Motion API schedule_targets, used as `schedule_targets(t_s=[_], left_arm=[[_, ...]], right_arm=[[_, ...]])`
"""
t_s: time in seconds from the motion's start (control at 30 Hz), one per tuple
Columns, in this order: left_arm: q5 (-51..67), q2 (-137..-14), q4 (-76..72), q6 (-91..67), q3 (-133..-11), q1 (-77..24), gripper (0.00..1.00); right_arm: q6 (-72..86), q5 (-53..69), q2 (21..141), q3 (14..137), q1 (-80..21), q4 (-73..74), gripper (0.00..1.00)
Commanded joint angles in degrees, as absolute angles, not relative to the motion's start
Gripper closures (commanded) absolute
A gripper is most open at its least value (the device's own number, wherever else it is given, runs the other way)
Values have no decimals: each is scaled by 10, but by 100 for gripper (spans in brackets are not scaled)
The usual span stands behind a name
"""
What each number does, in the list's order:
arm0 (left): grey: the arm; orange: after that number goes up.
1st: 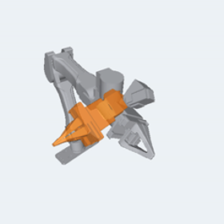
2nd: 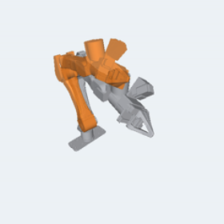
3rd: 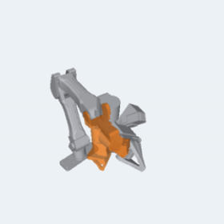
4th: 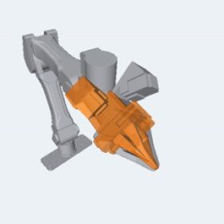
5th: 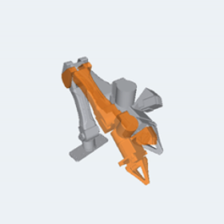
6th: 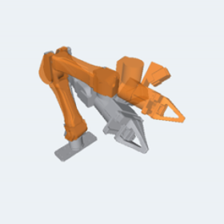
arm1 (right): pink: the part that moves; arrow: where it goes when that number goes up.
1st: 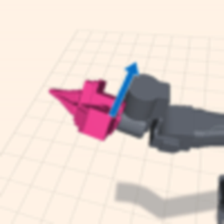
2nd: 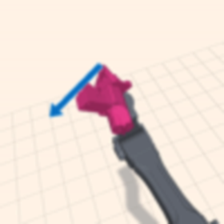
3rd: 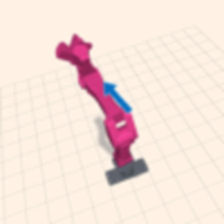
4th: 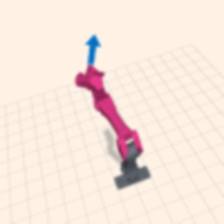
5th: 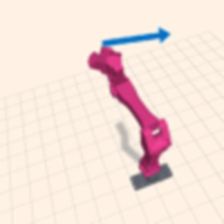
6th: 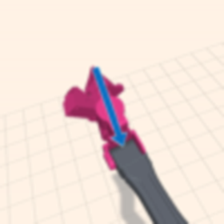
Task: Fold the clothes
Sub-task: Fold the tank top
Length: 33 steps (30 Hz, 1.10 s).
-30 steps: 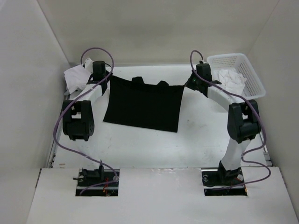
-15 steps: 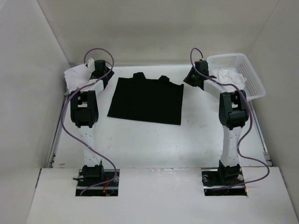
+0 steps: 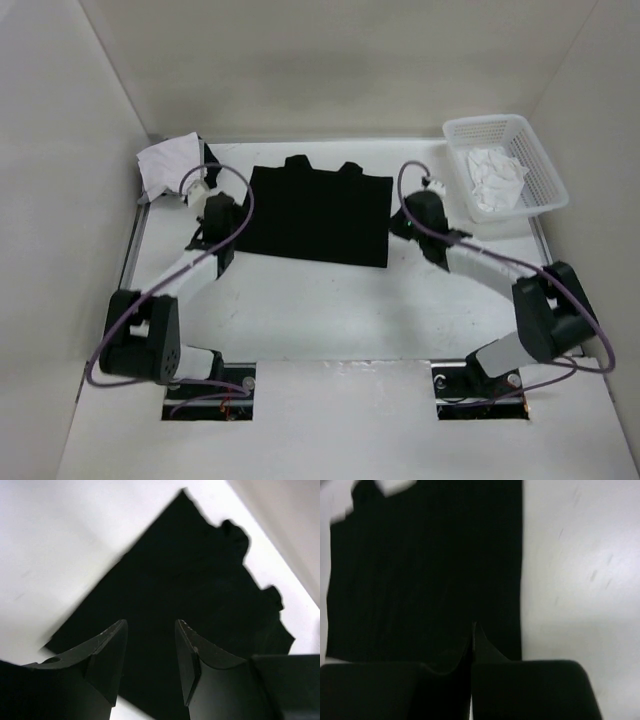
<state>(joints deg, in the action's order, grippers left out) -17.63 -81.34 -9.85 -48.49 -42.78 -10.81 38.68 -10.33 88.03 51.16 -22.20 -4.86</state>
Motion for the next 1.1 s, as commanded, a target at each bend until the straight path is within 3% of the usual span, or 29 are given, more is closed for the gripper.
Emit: schedule_targets(t_s=[0.0,0.1,0.23,0.4,0.67,0.9,1.07], left_arm=[[-188,-740,-104,-534,-326,-83,59],[-139,-727,-102,-538,-281,-67,59],[-99,-745,-138,-554,-238,-26,59],[-60,-770,-186,-557,-228,2,60],[-54,-814,-217,-560,-239,6,63],[-48,-846,-229,-563,-252,4,83],[-56,-865,-247,-573,-263,4,93]], right_arm=[[442,-118,821,378,-270,-127,100],[471,-127,765,288,-292,-156,78],[485,-126,750,246,-303,-164,58],[493,-109,794,254,-303,-194,55],[502,-92,841,270,-303,-207,57],[502,-85,858,281,-303,-206,60],[499,-83,855,287,-303,-192,60]])
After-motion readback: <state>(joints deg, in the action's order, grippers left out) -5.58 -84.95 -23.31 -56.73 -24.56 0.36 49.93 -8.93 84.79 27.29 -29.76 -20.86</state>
